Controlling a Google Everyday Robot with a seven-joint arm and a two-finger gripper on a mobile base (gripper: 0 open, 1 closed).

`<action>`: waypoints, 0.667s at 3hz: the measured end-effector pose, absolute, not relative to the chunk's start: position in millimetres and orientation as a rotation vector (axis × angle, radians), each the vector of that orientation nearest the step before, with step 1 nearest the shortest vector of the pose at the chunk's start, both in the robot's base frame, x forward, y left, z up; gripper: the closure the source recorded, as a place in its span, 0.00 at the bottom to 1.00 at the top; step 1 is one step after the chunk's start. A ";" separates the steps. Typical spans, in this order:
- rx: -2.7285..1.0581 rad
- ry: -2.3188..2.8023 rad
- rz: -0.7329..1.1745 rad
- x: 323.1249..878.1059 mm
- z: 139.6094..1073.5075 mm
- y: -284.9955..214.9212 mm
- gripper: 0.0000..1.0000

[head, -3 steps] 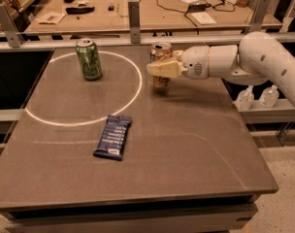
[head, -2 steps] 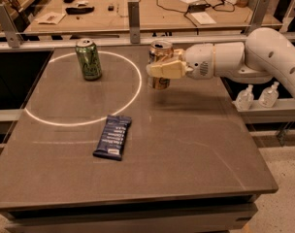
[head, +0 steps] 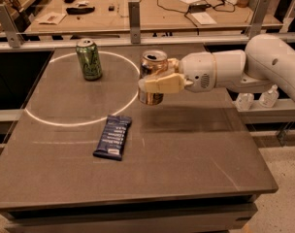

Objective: Move orange can near rxbar blueberry

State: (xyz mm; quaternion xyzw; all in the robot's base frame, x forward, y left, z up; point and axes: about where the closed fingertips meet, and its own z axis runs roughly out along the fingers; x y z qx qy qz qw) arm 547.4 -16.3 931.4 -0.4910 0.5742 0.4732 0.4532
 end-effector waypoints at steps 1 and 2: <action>-1.253 1.419 1.221 523.4 917.0 -4.7 1.00; -1.293 1.422 1.246 505.1 904.1 4.9 1.00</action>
Offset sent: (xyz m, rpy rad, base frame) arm -0.0618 0.0268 -0.0434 -0.0473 0.0521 0.1276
